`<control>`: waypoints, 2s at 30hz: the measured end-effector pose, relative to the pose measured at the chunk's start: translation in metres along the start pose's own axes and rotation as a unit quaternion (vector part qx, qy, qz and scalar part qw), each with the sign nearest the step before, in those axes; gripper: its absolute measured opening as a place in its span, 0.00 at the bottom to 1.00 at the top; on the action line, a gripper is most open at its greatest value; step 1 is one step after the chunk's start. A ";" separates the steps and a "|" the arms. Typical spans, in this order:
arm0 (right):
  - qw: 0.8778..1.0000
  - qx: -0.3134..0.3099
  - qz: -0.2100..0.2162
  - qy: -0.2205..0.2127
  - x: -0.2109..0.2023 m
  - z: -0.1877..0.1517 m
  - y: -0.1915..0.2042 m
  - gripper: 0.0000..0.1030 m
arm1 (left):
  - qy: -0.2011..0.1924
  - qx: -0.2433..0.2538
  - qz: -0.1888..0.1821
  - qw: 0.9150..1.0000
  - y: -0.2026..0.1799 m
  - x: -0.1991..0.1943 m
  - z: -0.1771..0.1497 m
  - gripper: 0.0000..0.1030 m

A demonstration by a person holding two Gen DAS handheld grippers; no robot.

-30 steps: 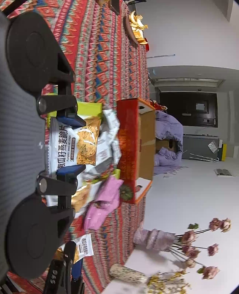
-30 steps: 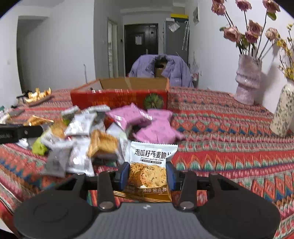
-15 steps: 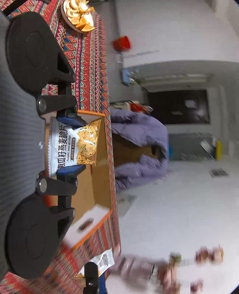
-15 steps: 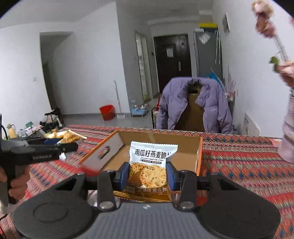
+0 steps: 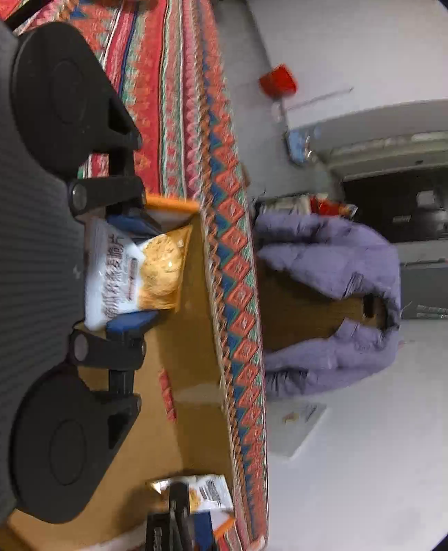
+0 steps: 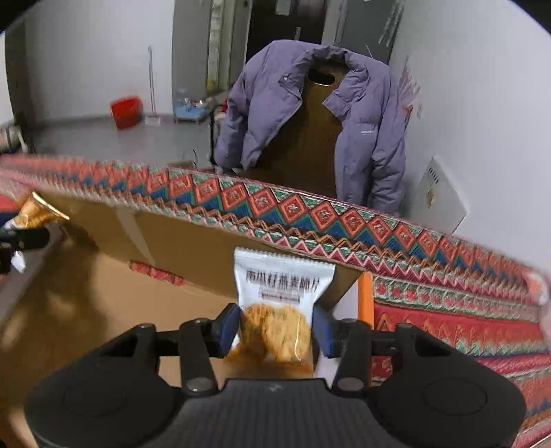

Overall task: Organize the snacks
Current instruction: 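Carry both held packets over the open cardboard box, then open both tools to drop the packets into the box, then move both open tools back to the snack pile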

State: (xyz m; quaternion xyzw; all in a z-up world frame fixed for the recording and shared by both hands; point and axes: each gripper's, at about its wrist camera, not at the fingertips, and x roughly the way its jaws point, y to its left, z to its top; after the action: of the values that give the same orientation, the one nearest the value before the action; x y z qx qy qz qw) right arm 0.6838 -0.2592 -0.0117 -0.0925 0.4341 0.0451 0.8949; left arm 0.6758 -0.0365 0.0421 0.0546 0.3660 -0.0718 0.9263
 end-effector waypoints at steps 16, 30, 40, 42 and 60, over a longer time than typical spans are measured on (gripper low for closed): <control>0.991 0.071 0.047 -0.103 -0.126 -0.009 -0.031 0.91 | -0.068 -0.020 -0.031 0.997 0.018 -0.122 -0.010 0.73; 0.978 0.063 0.078 -0.184 -0.294 -0.159 -0.018 1.00 | -0.196 0.020 -0.027 0.980 -0.004 -0.308 -0.149 0.86; 0.974 0.033 0.048 -0.218 -0.343 -0.272 0.034 1.00 | -0.220 0.024 -0.017 0.975 -0.030 -0.377 -0.253 0.94; 0.973 0.012 0.041 -0.225 -0.355 -0.293 0.049 1.00 | -0.212 0.020 -0.017 0.977 -0.036 -0.384 -0.273 0.94; 0.979 0.015 0.035 -0.199 -0.380 -0.376 0.094 1.00 | -0.171 -0.004 0.001 0.985 -0.047 -0.405 -0.344 0.94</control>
State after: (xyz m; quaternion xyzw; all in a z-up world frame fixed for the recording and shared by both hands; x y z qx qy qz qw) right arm 0.1443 -0.2446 0.0468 -0.0535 0.2514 0.0873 0.9625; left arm 0.1451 0.0075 0.0673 0.0380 0.2025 -0.0778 0.9754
